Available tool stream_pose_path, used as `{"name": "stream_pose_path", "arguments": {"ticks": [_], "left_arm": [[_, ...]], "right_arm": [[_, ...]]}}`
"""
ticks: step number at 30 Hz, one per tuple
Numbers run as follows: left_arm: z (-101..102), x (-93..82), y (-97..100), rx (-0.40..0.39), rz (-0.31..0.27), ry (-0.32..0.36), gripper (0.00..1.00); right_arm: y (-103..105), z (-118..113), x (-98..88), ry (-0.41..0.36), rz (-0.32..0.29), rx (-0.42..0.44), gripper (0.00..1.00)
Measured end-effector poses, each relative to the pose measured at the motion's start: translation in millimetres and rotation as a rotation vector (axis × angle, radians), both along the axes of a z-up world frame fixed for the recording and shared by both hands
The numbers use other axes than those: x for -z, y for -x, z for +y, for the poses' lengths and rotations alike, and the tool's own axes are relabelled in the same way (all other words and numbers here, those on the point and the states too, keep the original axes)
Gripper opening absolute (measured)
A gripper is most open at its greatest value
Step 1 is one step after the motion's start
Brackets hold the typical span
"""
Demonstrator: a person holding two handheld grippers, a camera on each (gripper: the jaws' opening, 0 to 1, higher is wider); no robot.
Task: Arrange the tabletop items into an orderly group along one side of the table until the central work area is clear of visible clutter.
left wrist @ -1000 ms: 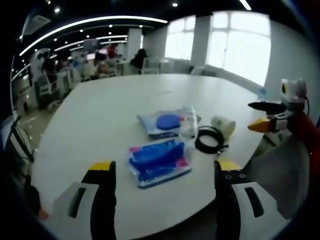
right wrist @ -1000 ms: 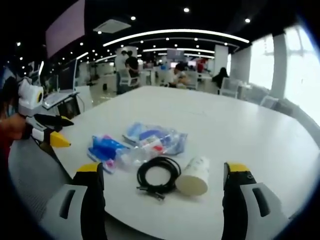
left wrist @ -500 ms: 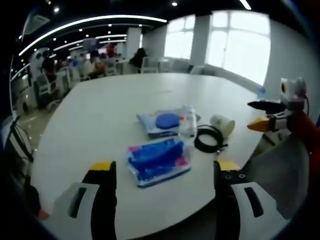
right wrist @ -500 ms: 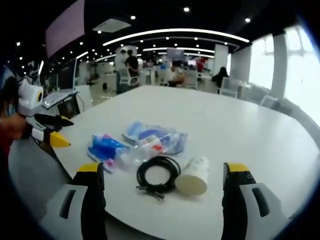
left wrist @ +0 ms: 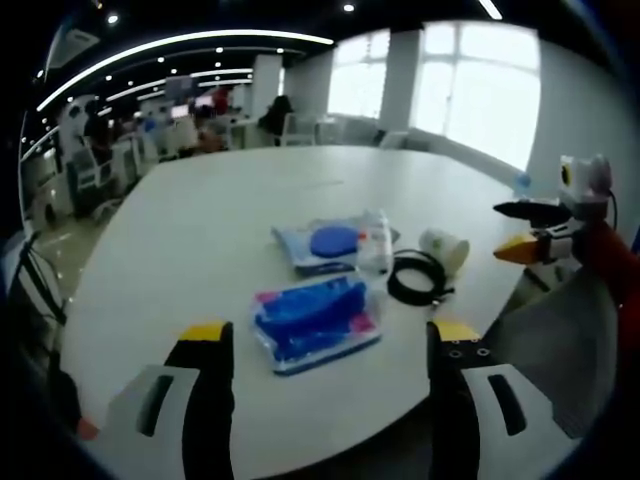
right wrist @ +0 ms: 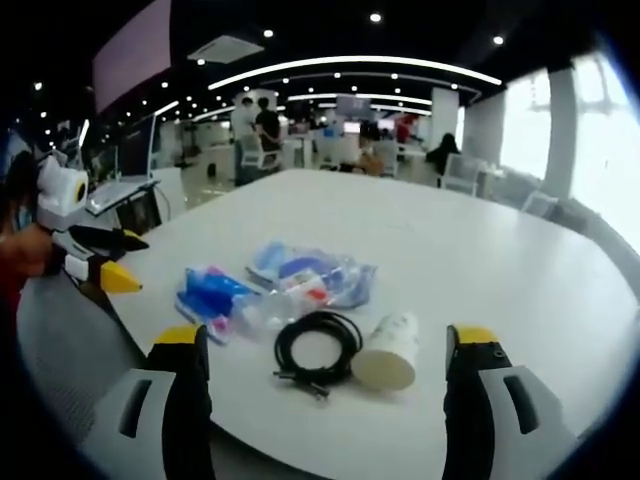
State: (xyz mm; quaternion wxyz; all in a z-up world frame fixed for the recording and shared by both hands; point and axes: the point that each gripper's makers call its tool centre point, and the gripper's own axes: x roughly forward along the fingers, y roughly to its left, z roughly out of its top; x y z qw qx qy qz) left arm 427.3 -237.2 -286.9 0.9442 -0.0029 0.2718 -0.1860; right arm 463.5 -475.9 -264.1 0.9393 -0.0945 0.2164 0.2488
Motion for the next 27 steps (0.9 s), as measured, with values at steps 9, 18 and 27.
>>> {"name": "stream_pose_path", "arguments": {"ticks": [9, 18, 27], "left_arm": [[0, -0.1, -0.1, 0.002, 0.001, 0.002, 0.75], [0, -0.1, -0.1, 0.000, 0.003, 0.006, 0.74], [-1, 0.6, 0.3, 0.004, 0.009, 0.007, 0.74]], "right_arm": [[-7, 4, -3.9, 0.037, -0.011, -0.042, 0.97], [-18, 22, -4.0, 0.113, -0.039, -0.145, 0.96], [-32, 28, -3.7, 0.335, -0.116, -0.278, 0.96]]}}
